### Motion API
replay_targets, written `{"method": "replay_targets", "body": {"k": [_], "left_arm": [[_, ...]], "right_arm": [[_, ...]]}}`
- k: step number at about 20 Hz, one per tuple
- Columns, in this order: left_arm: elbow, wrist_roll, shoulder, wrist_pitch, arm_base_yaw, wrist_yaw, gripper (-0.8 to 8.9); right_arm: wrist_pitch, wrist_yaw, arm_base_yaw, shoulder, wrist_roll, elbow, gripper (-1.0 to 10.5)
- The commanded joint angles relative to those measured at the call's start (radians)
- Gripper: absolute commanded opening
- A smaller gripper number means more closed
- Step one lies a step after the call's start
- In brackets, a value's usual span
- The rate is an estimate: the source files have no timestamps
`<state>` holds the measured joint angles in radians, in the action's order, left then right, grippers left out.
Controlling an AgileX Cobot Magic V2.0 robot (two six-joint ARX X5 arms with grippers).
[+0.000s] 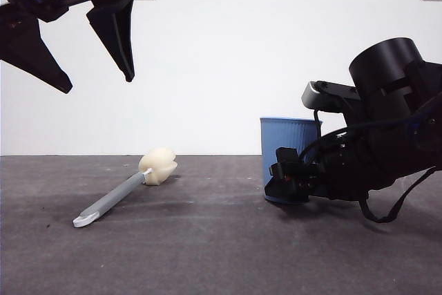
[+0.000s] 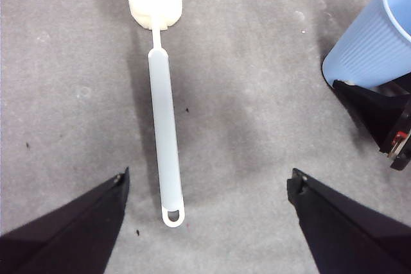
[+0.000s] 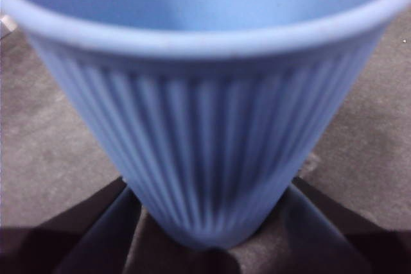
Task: Pick up the cup brush,pick up the cup,insert the brush into the cup,clean the cup,put the cup brush back,put the cup back to the fixed position on the table
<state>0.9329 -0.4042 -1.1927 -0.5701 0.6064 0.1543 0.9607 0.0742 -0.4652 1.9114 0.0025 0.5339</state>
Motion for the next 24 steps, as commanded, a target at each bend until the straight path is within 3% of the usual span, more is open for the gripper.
{"method": "replay_targets", "body": {"k": [1,5,10,15,20,24], "left_arm": [[-0.011,0.013,-0.002,0.001,0.003,0.002,4.16],[-0.011,0.013,-0.002,0.0,0.003,0.002,4.16],[-0.011,0.016,-0.002,0.0,0.003,0.002,4.16],[-0.011,0.016,-0.002,0.001,0.003,0.002,4.16],[-0.011,0.017,-0.002,-0.008,0.003,-0.006,4.13],[-0.011,0.101,-0.002,-0.115,0.003,-0.09,4.09]], "right_arm": [[-0.098,0.006,-0.013,0.026,0.043,-0.019,1.8],[-0.141,0.006,-0.014,0.026,0.054,-0.019,2.4],[-0.254,0.006,-0.015,-0.015,0.07,-0.019,4.2],[-0.4,0.006,-0.015,-0.158,0.079,-0.019,4.8],[-0.793,0.039,-0.038,-0.428,0.112,-0.019,4.7],[-1.241,0.22,-0.047,-0.759,0.139,-0.018,4.7]]}}
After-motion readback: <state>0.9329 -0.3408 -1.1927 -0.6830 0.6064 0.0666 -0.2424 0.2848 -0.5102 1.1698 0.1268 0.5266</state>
